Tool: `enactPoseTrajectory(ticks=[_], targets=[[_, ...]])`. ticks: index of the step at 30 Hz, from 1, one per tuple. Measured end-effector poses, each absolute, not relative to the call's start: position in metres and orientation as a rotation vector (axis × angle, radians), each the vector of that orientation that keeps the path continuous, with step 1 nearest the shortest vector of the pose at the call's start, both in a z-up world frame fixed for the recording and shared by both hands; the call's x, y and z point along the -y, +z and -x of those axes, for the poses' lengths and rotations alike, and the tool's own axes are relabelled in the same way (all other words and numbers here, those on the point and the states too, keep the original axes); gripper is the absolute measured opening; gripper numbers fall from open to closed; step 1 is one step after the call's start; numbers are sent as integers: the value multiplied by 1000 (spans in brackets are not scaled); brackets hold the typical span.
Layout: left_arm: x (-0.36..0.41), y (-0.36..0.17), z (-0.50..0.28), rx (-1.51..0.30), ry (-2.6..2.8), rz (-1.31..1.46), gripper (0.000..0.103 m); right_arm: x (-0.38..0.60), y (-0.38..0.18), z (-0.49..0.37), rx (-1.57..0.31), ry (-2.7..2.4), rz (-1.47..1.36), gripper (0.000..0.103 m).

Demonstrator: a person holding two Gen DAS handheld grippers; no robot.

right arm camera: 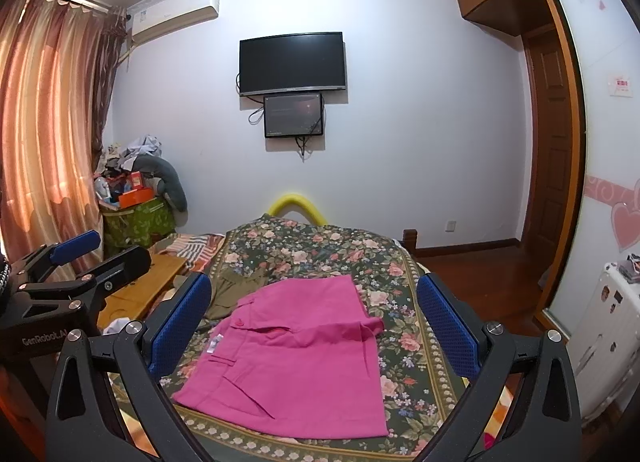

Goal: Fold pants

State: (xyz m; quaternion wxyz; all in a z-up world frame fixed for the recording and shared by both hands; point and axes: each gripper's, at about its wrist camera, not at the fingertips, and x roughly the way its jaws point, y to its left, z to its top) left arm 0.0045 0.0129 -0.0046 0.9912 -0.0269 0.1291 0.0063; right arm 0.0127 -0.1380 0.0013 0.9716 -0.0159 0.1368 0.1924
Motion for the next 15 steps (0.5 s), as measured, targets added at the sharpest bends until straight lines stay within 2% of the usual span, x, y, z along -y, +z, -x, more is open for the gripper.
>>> enactPoseTrajectory(ticks=[15], targets=[[-11, -10, -8, -259, 24, 56, 103, 138, 1, -13, -281, 388, 28, 102]])
